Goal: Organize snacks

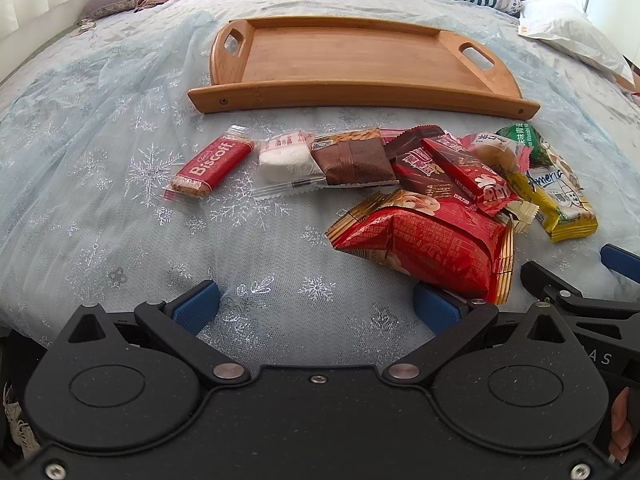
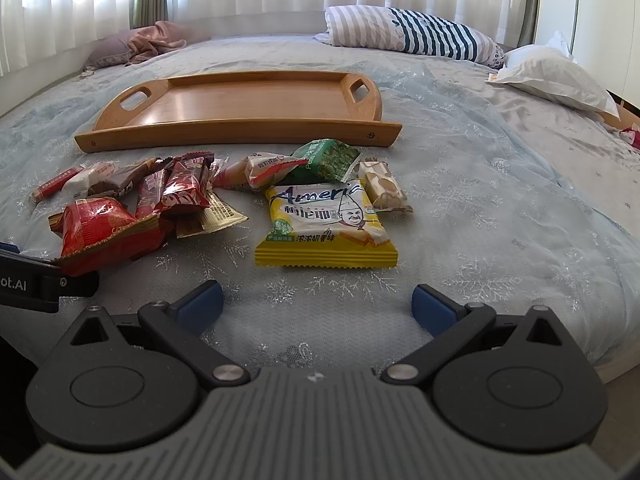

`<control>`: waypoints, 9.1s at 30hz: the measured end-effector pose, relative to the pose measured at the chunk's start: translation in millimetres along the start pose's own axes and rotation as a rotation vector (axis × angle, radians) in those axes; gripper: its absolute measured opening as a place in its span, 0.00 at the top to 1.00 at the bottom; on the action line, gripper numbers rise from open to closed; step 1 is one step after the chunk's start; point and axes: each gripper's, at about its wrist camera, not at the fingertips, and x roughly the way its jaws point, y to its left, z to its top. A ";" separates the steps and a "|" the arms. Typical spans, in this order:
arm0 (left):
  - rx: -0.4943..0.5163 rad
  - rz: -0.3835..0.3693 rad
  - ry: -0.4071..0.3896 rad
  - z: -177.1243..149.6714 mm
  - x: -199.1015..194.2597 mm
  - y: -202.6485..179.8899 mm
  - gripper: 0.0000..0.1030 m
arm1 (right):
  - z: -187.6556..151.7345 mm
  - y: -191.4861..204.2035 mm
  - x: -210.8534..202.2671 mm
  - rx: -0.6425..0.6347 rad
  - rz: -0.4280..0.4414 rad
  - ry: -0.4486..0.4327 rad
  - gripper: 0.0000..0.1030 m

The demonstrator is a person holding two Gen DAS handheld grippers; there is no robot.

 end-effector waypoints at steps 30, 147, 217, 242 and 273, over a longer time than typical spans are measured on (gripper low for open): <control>0.002 -0.268 -0.167 -3.4 -39.0 -7.3 0.01 | 9.8 -7.7 -7.7 0.014 0.032 -0.199 0.17; -0.045 -0.127 -0.215 227.9 68.9 -8.9 0.29 | 166.1 -29.7 101.2 0.119 0.098 -0.269 0.40; 0.016 0.060 -0.123 302.8 226.0 -25.0 0.11 | 217.8 -19.5 249.9 0.104 0.145 -0.082 0.31; 0.077 0.034 -0.175 276.1 149.2 -18.5 0.00 | 206.9 -46.5 186.8 0.208 0.199 -0.229 0.00; 0.072 -0.118 -0.332 125.1 17.4 -5.0 0.00 | 99.5 -34.0 58.0 -0.015 0.176 -0.358 0.00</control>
